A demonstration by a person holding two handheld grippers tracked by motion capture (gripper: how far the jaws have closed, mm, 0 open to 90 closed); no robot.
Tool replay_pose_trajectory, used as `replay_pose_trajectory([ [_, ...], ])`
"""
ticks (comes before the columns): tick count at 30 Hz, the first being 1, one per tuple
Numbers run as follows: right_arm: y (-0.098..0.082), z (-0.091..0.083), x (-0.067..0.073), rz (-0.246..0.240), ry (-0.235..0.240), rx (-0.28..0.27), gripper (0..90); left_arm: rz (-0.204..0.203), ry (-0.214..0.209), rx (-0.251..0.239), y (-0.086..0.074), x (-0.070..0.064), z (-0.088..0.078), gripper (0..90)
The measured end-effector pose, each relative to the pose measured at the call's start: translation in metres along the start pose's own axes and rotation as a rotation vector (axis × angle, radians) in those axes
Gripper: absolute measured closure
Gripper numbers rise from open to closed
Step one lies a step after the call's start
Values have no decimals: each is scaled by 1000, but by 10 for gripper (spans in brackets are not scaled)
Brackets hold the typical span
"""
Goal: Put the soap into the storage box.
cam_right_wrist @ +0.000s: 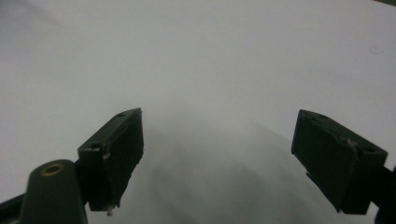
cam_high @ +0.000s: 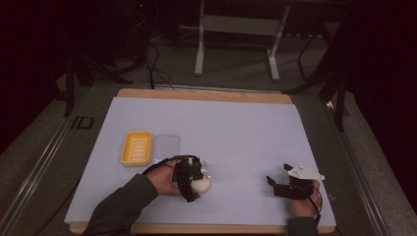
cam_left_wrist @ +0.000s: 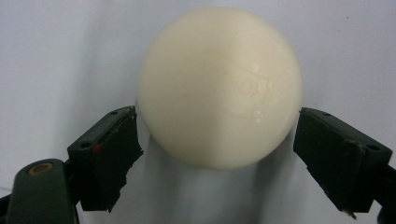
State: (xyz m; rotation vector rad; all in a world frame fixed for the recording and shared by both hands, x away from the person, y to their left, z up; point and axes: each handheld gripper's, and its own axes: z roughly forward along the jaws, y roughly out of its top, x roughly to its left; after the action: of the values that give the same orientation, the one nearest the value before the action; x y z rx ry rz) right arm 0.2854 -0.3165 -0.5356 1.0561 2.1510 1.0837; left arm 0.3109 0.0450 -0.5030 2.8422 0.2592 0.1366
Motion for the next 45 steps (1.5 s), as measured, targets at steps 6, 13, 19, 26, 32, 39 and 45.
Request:
replay_pose_trajectory([
  [6, 0, 0, 0, -1, 1, 0, 169, 14, -9, 11, 7, 0, 4, 149],
  [13, 0, 0, 0, 0, 1, 1, 168, 24, -23, 24, 14, 1, 8, 152],
  [19, 0, 0, 0, -1, 2, 0, 169, 21, -35, 19, 18, 3, 10, 161],
  [26, 0, 0, 0, -1, 2, 0, 169, 13, -54, 6, 22, 6, 11, 206],
  [32, 0, 0, 0, -2, 3, 2, 169, 9, -58, 16, 23, 6, 11, 233],
  [39, 0, 0, 0, 0, 2, 1, 169, 22, -60, 21, 23, 5, 11, 237],
  [45, 0, 0, 0, 0, 3, 0, 169, 40, -47, 43, 21, 6, 8, 239],
])
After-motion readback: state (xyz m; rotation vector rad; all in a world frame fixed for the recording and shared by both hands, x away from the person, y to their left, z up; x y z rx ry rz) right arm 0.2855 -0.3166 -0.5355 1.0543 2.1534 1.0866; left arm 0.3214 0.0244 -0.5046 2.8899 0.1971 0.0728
